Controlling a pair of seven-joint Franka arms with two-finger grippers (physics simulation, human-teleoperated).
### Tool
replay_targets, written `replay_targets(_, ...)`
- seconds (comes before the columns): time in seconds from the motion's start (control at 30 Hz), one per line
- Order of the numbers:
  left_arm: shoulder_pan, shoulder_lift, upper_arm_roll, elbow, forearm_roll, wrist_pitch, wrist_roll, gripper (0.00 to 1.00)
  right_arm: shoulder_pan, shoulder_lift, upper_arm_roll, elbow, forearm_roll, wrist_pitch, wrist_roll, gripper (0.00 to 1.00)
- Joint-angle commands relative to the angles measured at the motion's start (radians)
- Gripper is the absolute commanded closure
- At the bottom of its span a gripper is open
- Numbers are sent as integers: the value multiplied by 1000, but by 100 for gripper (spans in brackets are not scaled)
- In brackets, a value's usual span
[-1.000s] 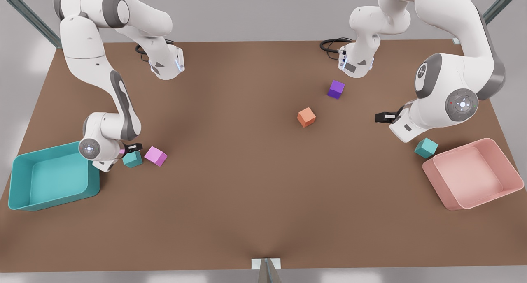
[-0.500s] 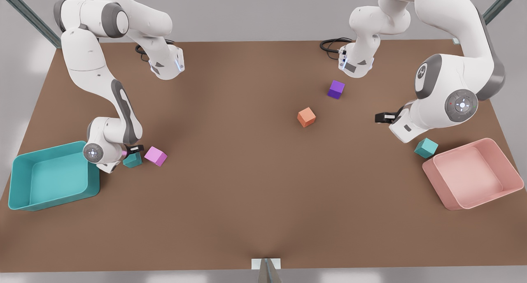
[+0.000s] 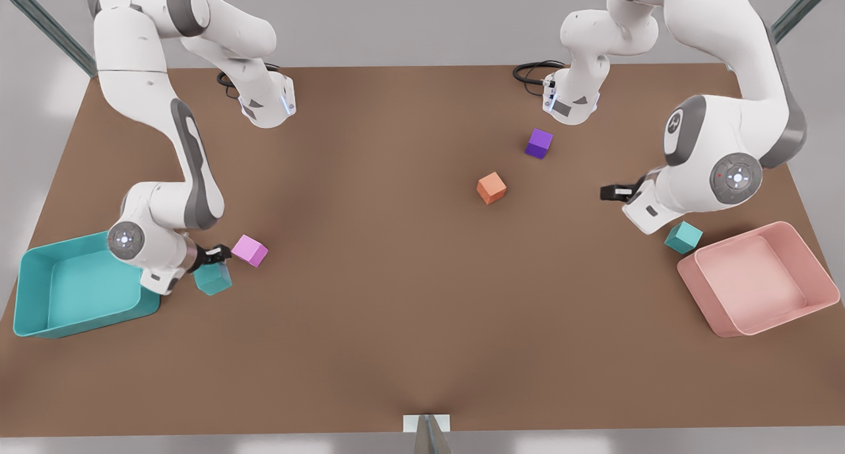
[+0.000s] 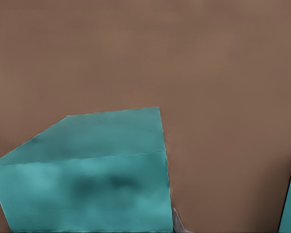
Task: Stack the two blue cubes on top of each other
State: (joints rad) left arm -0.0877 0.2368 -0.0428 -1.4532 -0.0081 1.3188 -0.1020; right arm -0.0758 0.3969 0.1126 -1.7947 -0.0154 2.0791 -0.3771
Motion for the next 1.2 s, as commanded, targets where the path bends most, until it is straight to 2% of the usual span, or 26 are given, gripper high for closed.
replay_targets(0.0,58,6,1,1,3,28,-7,0,24,11,67,72,52,-99,30,52)
replay_targets(0.03,150,29,3,-15,-3,95,-10,0,111,39,68,130,54,-97,121,52)
replay_targets(0.07,212,27,63,-72,-4,210,-57,0,195,62,68,176,54,-97,263,52)
replay_targets(0.13,217,35,173,-196,-15,441,-237,0,318,108,70,254,86,-91,530,52)
replay_targets(0.2,227,65,198,-311,-15,669,-535,0,444,194,70,380,89,-90,806,52)
replay_targets(0.23,233,64,222,-375,-18,767,-535,0,511,270,68,480,86,-88,955,52)
replay_targets(0.33,266,119,224,-426,-67,872,-478,0,659,467,47,685,63,-7,1264,52)
replay_targets(0.4,301,130,227,-443,-69,872,-341,0,740,522,-17,707,57,71,1320,51)
replay_targets(0.47,322,154,227,-454,-75,898,-340,0,768,583,-36,736,57,133,1340,51)
replay_targets(0.57,318,154,227,-473,-76,899,-340,0,781,612,-37,750,55,134,1340,50)
replay_targets(0.6,318,154,227,-475,-76,899,-340,0,784,620,-37,752,55,142,1340,38)
replay_targets(0.63,321,167,227,-473,-76,901,-338,0,784,625,-37,753,55,147,1340,0)
replay_targets(0.87,335,200,227,-512,-75,932,-338,0,784,639,-37,796,58,107,1339,0)
replay_targets(0.93,348,206,227,-515,-76,932,-340,0,757,541,-36,796,69,-39,1337,0)
replay_targets(1.0,348,208,227,-515,-102,933,-341,0,703,421,-27,796,75,-262,1333,0)
replay_targets(1.07,359,210,227,-515,-102,933,-343,0,645,310,-27,723,69,-427,1319,0)
replay_targets(1.13,373,223,227,-515,-102,933,-341,0,469,332,-31,646,63,-550,965,0)
replay_targets(1.17,382,223,227,-515,-102,932,-338,0,361,379,-65,646,20,-617,805,0)
